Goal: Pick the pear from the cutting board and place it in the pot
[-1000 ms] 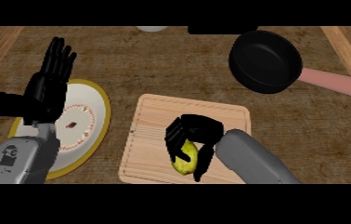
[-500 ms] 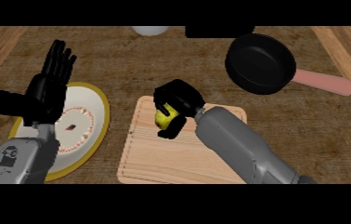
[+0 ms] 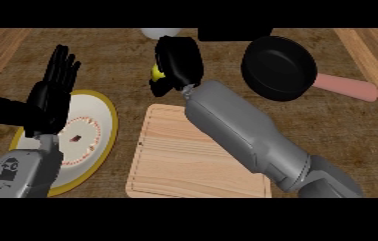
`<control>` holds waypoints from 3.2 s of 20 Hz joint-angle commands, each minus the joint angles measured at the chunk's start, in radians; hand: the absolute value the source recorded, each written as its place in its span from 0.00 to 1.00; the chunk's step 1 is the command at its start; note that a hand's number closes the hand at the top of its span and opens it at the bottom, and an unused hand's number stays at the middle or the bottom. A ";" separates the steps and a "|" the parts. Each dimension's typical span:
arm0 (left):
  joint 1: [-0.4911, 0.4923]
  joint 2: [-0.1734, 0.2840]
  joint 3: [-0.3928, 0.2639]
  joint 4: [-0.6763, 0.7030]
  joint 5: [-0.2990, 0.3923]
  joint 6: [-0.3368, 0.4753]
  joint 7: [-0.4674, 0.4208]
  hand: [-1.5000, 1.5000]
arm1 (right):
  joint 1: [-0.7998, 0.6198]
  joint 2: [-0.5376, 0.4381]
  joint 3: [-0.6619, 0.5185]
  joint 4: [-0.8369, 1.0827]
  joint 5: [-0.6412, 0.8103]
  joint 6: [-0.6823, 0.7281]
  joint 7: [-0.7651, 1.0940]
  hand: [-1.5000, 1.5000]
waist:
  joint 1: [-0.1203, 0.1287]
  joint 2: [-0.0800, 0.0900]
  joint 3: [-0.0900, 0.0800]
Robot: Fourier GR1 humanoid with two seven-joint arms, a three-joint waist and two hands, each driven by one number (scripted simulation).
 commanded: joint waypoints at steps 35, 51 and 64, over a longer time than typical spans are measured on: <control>-0.017 -0.032 0.042 -0.047 -0.030 -0.051 0.017 0.50 | 0.357 -0.571 -0.458 -0.280 0.151 0.053 -0.006 1.00 | 0.035 0.049 0.007; -0.048 -0.076 0.032 0.004 -0.079 -0.046 -0.006 0.50 | 0.292 -0.428 -0.649 0.103 -0.071 0.159 -0.419 0.00 | 0.039 0.051 0.007; 0.000 -0.029 0.098 -0.036 -0.032 -0.107 0.000 0.50 | 0.300 -0.436 -0.940 -0.055 -0.361 0.116 -0.472 0.00 | 0.026 0.045 0.007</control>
